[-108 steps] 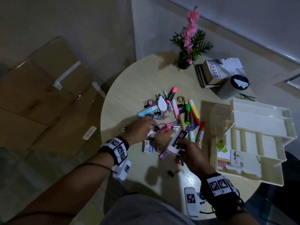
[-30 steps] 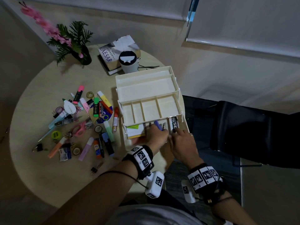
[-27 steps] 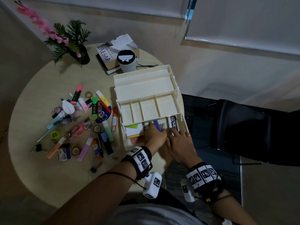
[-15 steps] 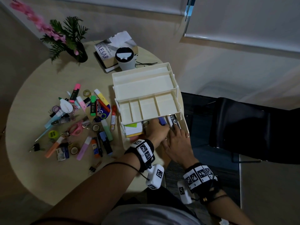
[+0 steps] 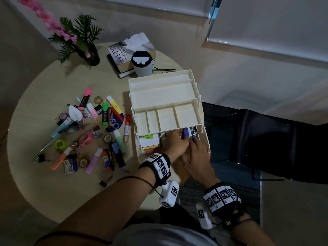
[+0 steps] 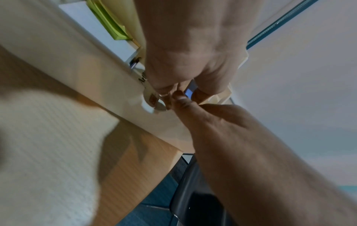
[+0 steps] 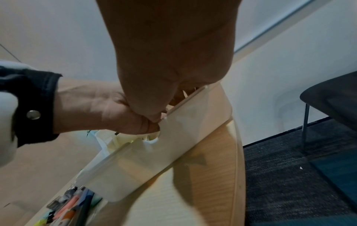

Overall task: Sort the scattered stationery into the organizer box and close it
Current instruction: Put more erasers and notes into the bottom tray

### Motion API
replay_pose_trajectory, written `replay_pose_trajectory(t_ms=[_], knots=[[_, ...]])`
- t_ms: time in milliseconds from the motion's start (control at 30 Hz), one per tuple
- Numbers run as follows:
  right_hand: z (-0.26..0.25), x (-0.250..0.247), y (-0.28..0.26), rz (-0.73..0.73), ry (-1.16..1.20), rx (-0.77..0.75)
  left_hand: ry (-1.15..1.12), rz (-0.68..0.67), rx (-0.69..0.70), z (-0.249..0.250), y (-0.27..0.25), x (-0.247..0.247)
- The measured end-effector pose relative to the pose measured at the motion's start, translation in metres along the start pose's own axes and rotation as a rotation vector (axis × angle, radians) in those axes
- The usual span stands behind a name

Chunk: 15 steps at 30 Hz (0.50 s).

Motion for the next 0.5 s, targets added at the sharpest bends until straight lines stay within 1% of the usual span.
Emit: replay_pose_trajectory(t_ms=[100,167,233,300,400,500], knots=[[-0.023,-0.013,-0.005,0.16,0.059,-0.155,-0.002,-0.031,0.072,-0.006,-0.006,-0.016],[-0.045,-0.012,-0.007,0.173,0.062,-0.262,-0.02,-0.043,0.144,-0.014,-0.014,-0.034],[-0.072,-0.003,-0.006,0.111,0.08,-0.345,-0.057,-0.057,0.196,-0.028,-0.025,-0.06],[-0.102,0.011,-0.004,0.032,0.094,-0.41,-0.098,-0.045,0.213,-0.049,-0.035,-0.093],[-0.143,0.033,0.005,-0.063,0.112,-0.437,-0.136,0.039,0.187,-0.09,-0.047,-0.147],[-0.189,0.059,0.022,-0.118,0.129,-0.477,-0.193,0.169,0.124,-0.142,-0.061,-0.209]])
Point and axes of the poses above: each hand's wrist, its own y-axis towards the middle knuckle, its own x-axis out of the palm, z = x × y, the point moved 9 cm from there along y, towards the middle knuckle, and after that the axes turned 14 degrees about y, right-handed, at the moved point
